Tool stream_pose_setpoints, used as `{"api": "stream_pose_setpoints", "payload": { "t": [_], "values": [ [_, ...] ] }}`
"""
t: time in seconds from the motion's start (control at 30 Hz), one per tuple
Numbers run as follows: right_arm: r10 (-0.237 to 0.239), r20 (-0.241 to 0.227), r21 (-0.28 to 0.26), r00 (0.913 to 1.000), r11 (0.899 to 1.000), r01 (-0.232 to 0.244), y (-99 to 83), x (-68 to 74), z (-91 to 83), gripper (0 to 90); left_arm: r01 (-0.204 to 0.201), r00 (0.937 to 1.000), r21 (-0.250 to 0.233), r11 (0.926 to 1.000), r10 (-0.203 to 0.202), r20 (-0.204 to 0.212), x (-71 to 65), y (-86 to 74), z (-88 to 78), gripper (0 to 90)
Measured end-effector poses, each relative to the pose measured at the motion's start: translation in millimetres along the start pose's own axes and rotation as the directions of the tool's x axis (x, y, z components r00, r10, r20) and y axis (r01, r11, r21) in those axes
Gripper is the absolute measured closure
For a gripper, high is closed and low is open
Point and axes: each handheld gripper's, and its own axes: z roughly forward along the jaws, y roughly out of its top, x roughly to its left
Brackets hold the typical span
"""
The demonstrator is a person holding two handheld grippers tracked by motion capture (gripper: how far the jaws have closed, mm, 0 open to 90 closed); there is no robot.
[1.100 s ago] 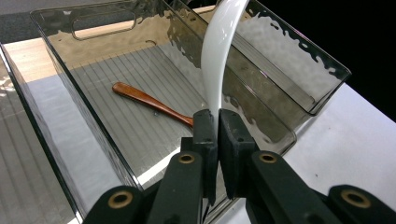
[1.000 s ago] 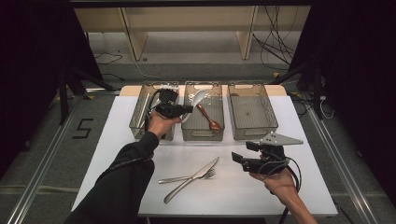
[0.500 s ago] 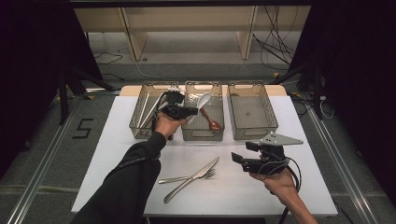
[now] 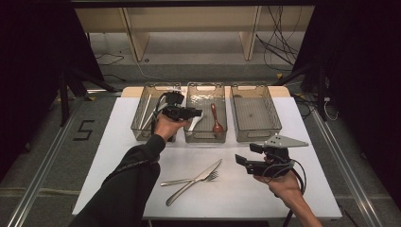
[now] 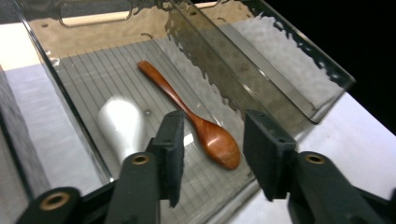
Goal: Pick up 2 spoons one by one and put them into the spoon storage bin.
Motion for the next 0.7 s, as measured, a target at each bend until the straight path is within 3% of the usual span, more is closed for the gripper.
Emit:
{"api": "stream_pose_setpoints", "payload": {
  "t": [0.37, 0.53, 0.7],
  "values": [
    [-0.005, 0.001, 0.006, 1.0000, 1.000, 0.005, 0.3, 1.3, 1.3, 29.1, -0.037, 0.9986, 0.029, 0.9989, 0.036, 0.040, -2.2, -20.6, -34.6, 36.6],
    [-0.005, 0.003, 0.008, 1.0000, 1.000, 0.005, 0.1, 1.2, 1.4, 29.1, -0.064, 0.9969, 0.026, 0.9976, 0.063, 0.047, -5.2, -33.0, -52.0, 32.6],
    [-0.010, 0.003, 0.008, 0.9999, 1.000, 0.010, 0.3, 2.6, 1.2, 29.1, -0.108, 0.9932, 0.054, 0.9927, 0.105, 0.050, -10.2, -43.0, -63.5, 30.1]
  ]
}}
